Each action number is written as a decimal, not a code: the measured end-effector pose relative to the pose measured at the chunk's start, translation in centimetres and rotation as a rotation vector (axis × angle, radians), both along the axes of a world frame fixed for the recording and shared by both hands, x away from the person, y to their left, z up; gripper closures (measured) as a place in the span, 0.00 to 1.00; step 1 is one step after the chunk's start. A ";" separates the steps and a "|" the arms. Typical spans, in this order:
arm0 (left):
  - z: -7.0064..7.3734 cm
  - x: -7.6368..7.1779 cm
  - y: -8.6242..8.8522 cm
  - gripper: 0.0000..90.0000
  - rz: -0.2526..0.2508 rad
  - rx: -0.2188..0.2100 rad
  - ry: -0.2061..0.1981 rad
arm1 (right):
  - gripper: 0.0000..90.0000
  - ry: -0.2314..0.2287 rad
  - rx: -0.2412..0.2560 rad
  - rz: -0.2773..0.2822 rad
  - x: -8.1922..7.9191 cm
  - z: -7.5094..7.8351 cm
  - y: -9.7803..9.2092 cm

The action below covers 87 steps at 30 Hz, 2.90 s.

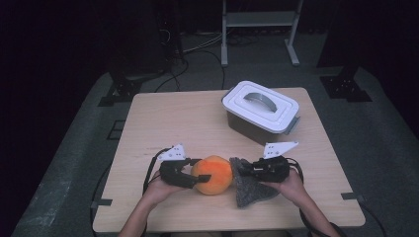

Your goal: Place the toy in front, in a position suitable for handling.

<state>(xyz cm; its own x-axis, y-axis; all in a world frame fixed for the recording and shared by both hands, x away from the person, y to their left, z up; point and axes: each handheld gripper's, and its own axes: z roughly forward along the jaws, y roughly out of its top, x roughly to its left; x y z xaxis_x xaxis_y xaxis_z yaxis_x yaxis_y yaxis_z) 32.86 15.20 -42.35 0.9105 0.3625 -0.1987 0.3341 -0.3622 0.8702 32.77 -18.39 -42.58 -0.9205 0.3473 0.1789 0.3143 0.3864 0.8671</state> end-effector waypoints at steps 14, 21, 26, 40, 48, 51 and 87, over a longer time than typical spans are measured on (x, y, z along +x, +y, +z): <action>-0.3 -0.2 -1.5 0.11 -0.023 -0.002 -0.003 | 0.85 -0.074 0.029 0.018 -0.5 1.0 1.4; 0.3 -0.5 -1.5 0.40 0.018 0.031 -0.051 | 0.85 -0.044 0.027 -0.020 0.5 0.2 0.5; 0.9 -0.4 -1.2 0.42 0.055 0.009 -0.023 | 0.85 -0.049 0.012 -0.044 0.4 0.5 0.1; 1.3 -0.7 -1.4 0.43 0.044 0.045 -0.036 | 0.85 -0.074 0.013 -0.010 -0.3 1.1 1.1; 1.5 -1.2 -2.2 0.42 0.015 0.069 -0.055 | 0.85 -0.096 0.069 0.019 -0.9 2.1 1.4; 1.3 -1.2 -2.3 0.39 -0.001 0.073 -0.064 | 0.85 -0.062 0.058 0.032 -0.5 1.3 1.3; 2.8 -2.6 -3.5 0.49 -0.016 0.119 -0.147 | 0.86 -0.084 0.136 0.067 -1.1 2.5 1.1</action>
